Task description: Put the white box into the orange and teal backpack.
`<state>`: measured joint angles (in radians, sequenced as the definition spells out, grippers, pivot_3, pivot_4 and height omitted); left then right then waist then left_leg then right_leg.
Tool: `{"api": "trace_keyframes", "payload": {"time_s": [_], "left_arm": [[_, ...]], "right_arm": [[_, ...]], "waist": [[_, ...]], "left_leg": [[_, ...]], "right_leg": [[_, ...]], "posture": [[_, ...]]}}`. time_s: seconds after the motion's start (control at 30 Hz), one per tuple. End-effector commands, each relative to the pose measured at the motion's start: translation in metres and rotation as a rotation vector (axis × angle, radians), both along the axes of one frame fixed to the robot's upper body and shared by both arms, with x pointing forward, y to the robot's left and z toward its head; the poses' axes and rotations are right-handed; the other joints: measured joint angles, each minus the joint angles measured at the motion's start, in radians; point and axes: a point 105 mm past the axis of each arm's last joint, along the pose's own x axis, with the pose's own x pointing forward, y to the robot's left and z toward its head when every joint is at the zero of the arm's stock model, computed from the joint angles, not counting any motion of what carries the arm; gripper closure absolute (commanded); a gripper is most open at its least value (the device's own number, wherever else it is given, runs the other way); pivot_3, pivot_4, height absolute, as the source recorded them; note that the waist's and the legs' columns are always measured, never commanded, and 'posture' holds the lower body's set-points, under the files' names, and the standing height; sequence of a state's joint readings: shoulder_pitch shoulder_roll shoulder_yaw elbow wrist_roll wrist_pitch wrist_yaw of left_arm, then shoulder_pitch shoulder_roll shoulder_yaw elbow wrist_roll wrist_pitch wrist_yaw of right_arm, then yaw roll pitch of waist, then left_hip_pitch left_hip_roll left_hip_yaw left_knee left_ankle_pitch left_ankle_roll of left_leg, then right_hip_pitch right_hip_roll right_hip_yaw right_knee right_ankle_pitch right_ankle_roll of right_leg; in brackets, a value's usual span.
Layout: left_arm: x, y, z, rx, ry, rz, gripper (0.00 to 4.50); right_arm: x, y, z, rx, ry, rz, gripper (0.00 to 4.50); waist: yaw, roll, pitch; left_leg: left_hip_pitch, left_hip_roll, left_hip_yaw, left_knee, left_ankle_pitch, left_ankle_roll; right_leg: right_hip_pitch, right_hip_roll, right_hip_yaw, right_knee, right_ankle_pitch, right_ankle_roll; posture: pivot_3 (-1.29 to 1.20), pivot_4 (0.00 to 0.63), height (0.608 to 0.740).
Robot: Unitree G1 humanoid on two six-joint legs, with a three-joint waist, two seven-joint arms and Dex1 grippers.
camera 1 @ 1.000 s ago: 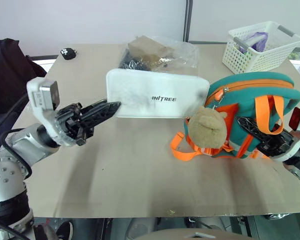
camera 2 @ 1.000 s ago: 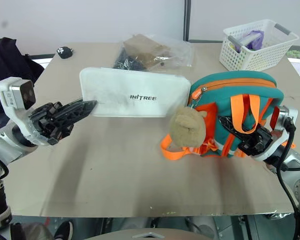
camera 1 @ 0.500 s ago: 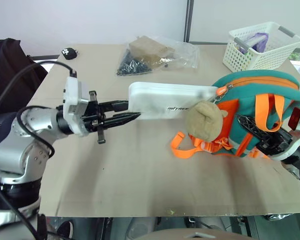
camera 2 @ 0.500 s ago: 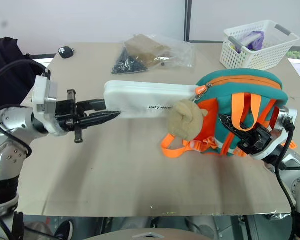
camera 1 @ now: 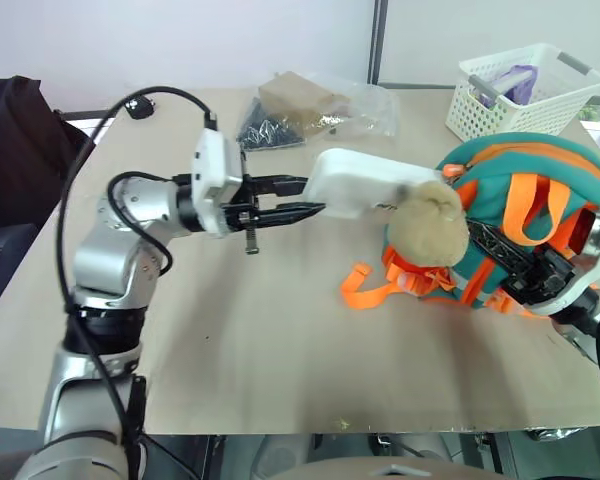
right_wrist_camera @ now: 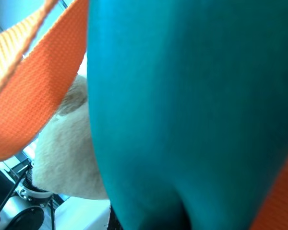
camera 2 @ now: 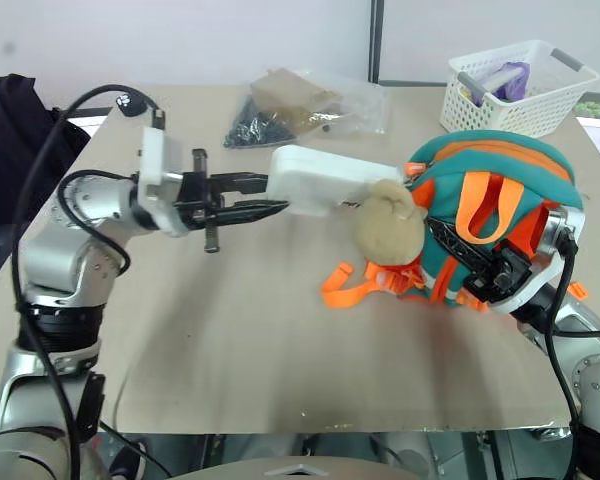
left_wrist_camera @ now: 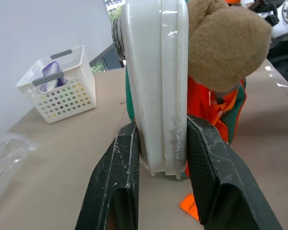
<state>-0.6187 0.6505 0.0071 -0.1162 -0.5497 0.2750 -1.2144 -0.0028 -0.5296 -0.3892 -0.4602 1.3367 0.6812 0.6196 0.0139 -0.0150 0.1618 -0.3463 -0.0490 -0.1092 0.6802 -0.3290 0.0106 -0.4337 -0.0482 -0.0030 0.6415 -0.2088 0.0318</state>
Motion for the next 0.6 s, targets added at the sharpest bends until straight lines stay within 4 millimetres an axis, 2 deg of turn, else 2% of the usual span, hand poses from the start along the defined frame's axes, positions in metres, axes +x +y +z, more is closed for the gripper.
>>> {"api": "trace_keyframes", "payload": {"time_s": [0.03,0.17,0.3,0.5,0.6], "left_arm": [[-0.001,-0.021,-0.003,0.006,-0.019,-0.084,3.49],[0.004,-0.040,-0.009,-0.017,0.003,-0.137,3.49],[-0.002,-0.046,-0.004,-0.047,0.026,-0.231,3.49],[-0.011,-0.029,0.003,-0.020,0.109,-0.336,3.49],[-0.016,-0.010,0.008,0.014,0.208,-0.375,3.49]], "right_arm": [[-0.006,0.006,0.011,0.000,-0.061,0.010,4.41],[-0.009,0.008,0.011,0.005,-0.064,0.003,4.41],[-0.011,0.010,0.010,0.007,-0.066,-0.004,4.41],[-0.010,0.009,0.010,0.006,-0.070,-0.017,4.41],[-0.010,0.009,0.008,0.004,-0.065,-0.013,4.41]], "waist": [[0.001,0.000,0.000],[0.002,0.000,0.000],[-0.001,0.000,0.000],[-0.003,0.000,0.000],[-0.009,0.000,0.000]], "left_leg": [[0.000,0.000,0.000,0.000,0.000,0.000],[0.000,0.000,-0.002,0.002,0.000,0.000],[0.000,0.000,-0.002,0.003,0.000,0.000],[0.000,0.000,-0.002,0.003,0.000,0.001],[0.000,0.000,-0.002,0.003,0.000,0.001]], "right_leg": [[0.000,0.000,0.000,0.000,0.000,0.000],[0.001,0.000,-0.001,0.000,0.000,0.000],[0.001,0.000,-0.001,0.001,0.000,0.000],[0.001,0.002,-0.001,0.001,0.000,0.000],[0.001,0.005,-0.002,0.001,0.000,0.000]], "posture": [[0.00,0.150,0.740],[0.00,0.150,0.740],[0.00,0.150,0.740],[0.00,0.150,0.740],[0.00,0.150,0.740]]}}
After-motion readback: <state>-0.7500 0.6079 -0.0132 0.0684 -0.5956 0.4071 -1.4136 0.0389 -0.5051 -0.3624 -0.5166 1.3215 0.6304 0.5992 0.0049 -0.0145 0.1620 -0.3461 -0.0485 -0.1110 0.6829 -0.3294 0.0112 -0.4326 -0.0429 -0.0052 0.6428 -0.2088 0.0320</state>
